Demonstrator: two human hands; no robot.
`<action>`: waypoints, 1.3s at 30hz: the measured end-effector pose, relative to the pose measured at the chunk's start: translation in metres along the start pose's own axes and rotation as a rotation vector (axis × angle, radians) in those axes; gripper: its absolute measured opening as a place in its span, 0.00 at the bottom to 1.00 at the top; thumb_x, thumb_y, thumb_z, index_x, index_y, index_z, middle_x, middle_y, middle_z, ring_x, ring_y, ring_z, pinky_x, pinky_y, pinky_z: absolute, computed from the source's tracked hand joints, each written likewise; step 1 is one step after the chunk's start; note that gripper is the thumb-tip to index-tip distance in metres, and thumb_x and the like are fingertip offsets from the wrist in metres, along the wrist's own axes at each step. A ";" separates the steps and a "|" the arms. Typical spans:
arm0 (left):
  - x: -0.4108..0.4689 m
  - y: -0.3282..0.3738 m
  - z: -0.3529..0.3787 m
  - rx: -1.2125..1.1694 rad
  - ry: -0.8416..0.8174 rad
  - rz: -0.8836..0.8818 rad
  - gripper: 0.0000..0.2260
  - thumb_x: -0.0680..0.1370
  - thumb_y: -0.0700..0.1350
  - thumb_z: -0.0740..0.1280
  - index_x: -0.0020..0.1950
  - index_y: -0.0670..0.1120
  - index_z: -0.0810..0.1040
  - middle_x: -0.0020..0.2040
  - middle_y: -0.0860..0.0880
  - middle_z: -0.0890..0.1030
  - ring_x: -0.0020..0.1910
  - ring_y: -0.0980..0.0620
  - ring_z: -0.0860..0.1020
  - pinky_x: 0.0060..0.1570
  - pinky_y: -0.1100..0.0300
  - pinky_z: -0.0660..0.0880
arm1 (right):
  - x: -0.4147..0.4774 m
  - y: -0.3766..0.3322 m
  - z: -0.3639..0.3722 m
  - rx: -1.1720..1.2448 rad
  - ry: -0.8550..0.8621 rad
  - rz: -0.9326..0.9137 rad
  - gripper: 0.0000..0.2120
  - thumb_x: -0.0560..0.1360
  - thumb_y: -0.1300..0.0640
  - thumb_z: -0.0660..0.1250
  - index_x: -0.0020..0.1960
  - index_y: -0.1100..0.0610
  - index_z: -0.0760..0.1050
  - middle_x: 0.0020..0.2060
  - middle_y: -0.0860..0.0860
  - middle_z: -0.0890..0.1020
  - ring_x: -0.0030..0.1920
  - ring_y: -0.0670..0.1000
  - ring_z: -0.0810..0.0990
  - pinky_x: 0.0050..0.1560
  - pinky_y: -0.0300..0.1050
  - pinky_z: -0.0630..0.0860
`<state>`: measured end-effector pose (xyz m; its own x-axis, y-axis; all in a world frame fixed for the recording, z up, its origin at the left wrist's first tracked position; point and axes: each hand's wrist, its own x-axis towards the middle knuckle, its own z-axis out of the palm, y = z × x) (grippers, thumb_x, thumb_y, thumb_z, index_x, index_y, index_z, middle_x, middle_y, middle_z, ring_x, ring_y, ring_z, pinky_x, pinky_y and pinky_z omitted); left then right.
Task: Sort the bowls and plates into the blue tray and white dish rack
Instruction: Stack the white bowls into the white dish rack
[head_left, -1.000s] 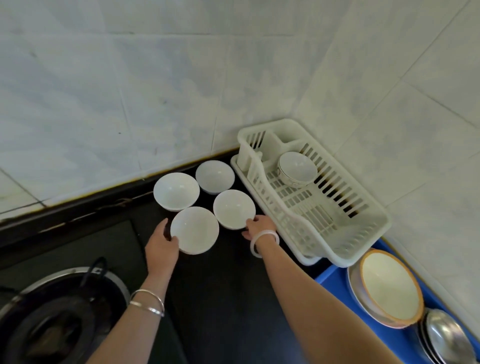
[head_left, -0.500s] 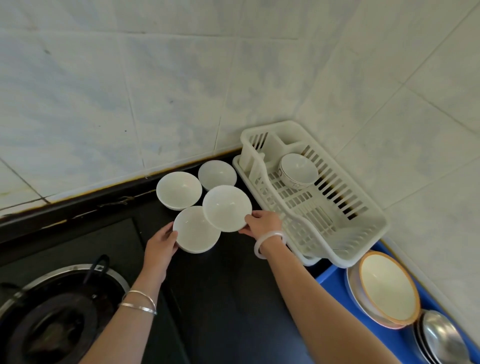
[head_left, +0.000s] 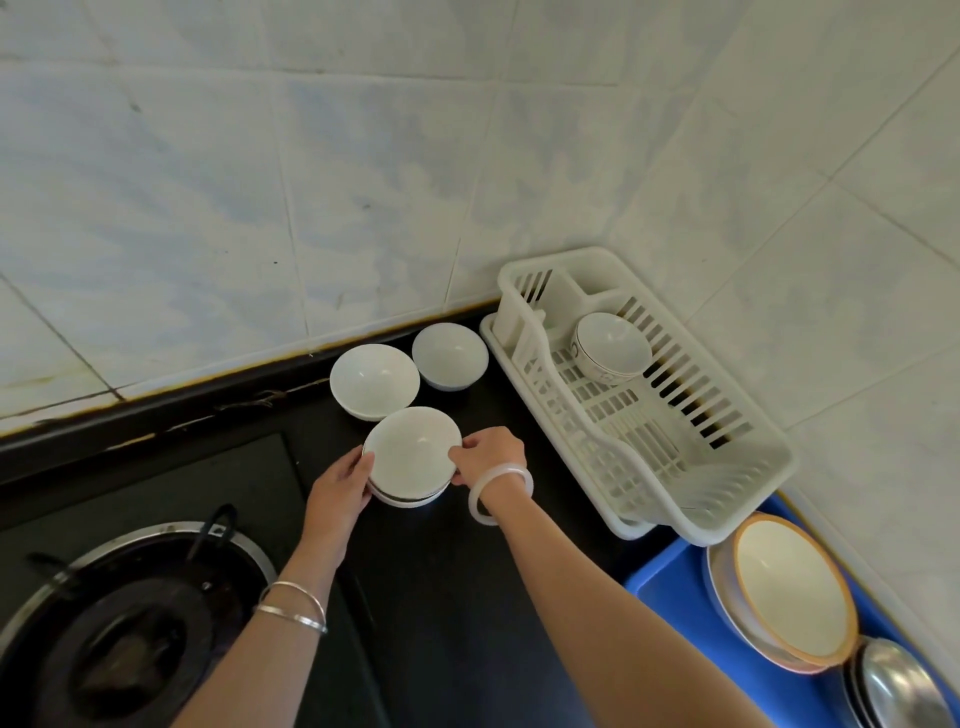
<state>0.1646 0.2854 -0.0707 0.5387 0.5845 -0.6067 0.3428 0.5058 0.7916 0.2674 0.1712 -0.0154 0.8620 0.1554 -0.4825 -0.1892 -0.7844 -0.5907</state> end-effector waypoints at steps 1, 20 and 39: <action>0.000 0.000 0.000 0.017 0.002 0.002 0.18 0.78 0.44 0.63 0.68 0.46 0.71 0.67 0.45 0.73 0.66 0.46 0.72 0.64 0.50 0.71 | 0.001 0.000 0.001 -0.005 -0.002 0.009 0.08 0.72 0.59 0.67 0.34 0.55 0.76 0.38 0.56 0.85 0.40 0.53 0.85 0.43 0.44 0.81; -0.003 0.004 -0.004 -0.053 -0.069 -0.171 0.16 0.79 0.43 0.62 0.67 0.50 0.72 0.63 0.47 0.73 0.51 0.43 0.79 0.39 0.56 0.78 | 0.020 0.019 0.006 0.368 -0.373 0.137 0.26 0.75 0.67 0.62 0.71 0.53 0.67 0.61 0.58 0.78 0.51 0.56 0.81 0.51 0.51 0.80; -0.052 0.100 0.174 0.178 -0.437 0.071 0.16 0.78 0.44 0.62 0.66 0.50 0.71 0.57 0.47 0.76 0.51 0.46 0.81 0.41 0.56 0.81 | 0.032 0.041 -0.206 0.707 -0.035 0.044 0.10 0.75 0.50 0.67 0.52 0.56 0.77 0.42 0.53 0.81 0.42 0.52 0.82 0.36 0.44 0.81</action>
<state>0.3046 0.1952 0.0528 0.8259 0.2723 -0.4937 0.3994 0.3355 0.8532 0.3836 0.0201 0.0779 0.8332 0.1609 -0.5291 -0.4936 -0.2149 -0.8427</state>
